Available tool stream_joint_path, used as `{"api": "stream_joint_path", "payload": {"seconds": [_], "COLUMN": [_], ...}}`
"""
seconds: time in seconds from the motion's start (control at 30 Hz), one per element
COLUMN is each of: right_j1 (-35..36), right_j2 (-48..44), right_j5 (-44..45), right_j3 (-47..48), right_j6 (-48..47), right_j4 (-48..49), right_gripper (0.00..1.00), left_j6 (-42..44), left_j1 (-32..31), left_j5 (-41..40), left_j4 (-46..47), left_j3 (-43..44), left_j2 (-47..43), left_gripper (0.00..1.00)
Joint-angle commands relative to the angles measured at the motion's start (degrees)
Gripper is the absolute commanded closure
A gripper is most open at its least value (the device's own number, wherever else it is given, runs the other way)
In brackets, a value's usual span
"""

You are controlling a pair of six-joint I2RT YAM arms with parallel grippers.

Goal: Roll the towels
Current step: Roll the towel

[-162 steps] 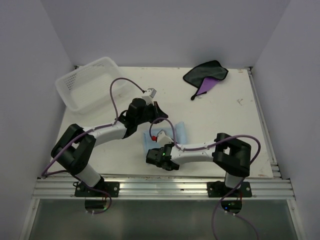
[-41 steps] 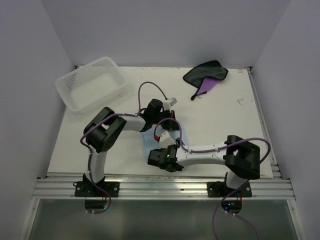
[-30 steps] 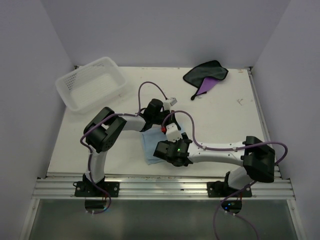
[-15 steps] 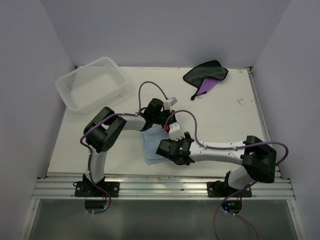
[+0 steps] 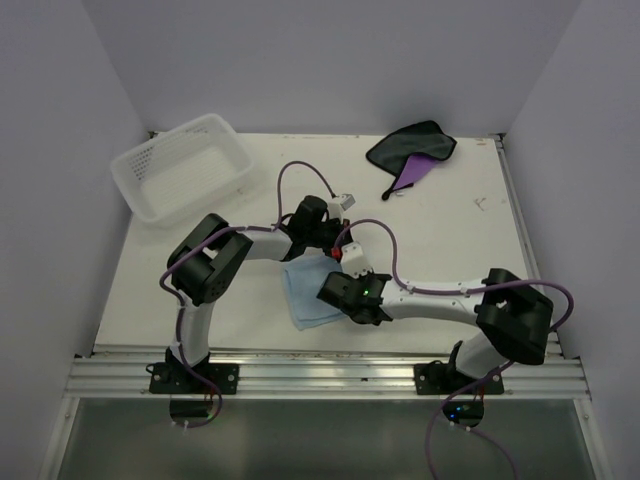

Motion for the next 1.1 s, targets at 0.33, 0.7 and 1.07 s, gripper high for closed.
{"api": "stream_joint_path", "payload": {"seconds": [0.33,0.7,1.07], "right_j1": [10.72,16.70,18.98], "right_j2": [14.33,31.73,25.69], "right_j5": [12.79,19.55,14.47], "right_j3": [6.37,19.54,16.05], "right_j6": [0.89,10.56,10.13], "right_j4": [-7.12,-24.69,-22.24], "right_gripper": [0.87,0.78,0.52], "left_j6": [2.65,3.44,4.15], "left_j1": [0.27,0.27,0.45], "left_j5": [-1.62,-1.54,-2.59], "left_j4": [-2.07,-3.12,-3.21], "left_j3": [1.91,1.91,1.73], "left_j2": [0.58,1.11,1.64], "left_gripper": [1.00,1.00,1.00]}}
